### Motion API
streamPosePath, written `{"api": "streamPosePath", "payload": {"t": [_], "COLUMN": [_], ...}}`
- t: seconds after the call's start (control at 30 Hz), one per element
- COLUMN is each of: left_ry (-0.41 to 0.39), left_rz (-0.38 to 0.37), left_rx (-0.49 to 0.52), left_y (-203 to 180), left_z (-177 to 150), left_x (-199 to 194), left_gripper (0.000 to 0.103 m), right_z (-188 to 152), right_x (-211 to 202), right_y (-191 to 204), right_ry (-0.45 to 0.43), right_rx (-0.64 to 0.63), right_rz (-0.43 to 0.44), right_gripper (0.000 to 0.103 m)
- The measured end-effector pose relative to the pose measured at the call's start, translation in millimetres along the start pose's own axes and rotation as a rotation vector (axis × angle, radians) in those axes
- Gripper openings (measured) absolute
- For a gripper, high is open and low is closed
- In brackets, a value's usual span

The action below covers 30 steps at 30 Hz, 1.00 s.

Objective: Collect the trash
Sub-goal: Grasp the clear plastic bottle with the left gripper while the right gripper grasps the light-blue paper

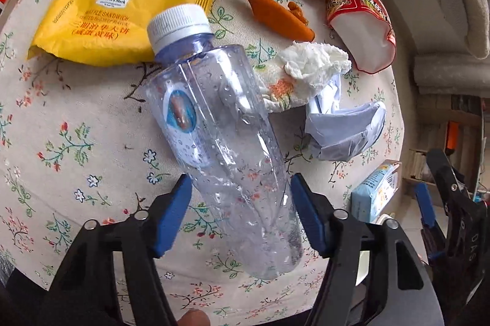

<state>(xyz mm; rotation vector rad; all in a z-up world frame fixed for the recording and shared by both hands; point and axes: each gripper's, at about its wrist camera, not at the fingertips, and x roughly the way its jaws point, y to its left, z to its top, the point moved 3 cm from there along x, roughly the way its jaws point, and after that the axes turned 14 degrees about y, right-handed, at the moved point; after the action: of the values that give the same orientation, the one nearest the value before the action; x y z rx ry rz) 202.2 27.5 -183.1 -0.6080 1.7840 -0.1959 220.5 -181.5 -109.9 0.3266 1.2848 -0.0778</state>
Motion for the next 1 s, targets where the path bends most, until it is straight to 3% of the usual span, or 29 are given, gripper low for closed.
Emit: {"api": "streamPosePath", "payload": {"t": [0.27, 0.33, 0.37, 0.53, 0.6, 0.63, 0.67, 0.9, 1.0], "left_ry": [-0.239, -0.291, -0.307, -0.356, -0.340, -0.330, -0.325, -0.360, -0.383], "left_rz": [0.023, 0.023, 0.016, 0.055, 0.047, 0.039, 0.036, 0.026, 0.004], "left_rx": [0.101, 0.123, 0.129, 0.142, 0.147, 0.144, 0.143, 0.163, 0.193], "left_y": [11, 13, 15, 23, 25, 29, 29, 25, 19], "left_z": [-34, -39, -41, -35, -32, -29, -29, -31, -35], "left_x": [-70, -86, -93, -110, -109, -110, -110, -121, -129], "left_gripper": [0.057, 0.048, 0.043, 0.042, 0.042, 0.042, 0.042, 0.042, 0.042], "right_z": [-5, -8, -10, -18, -22, -24, -25, -21, -15], "right_x": [23, 29, 33, 65, 76, 80, 81, 46, 20], "right_y": [30, 39, 43, 54, 54, 55, 55, 54, 51], "right_ry": [0.098, 0.115, 0.124, 0.216, 0.253, 0.271, 0.281, 0.168, 0.107], "right_rx": [-0.052, -0.078, -0.089, -0.114, -0.110, -0.112, -0.109, -0.109, -0.090], "right_rz": [0.109, 0.103, 0.097, 0.081, 0.089, 0.115, 0.123, 0.170, 0.245], "right_gripper": [0.096, 0.096, 0.096, 0.096, 0.087, 0.068, 0.062, 0.056, 0.056]}}
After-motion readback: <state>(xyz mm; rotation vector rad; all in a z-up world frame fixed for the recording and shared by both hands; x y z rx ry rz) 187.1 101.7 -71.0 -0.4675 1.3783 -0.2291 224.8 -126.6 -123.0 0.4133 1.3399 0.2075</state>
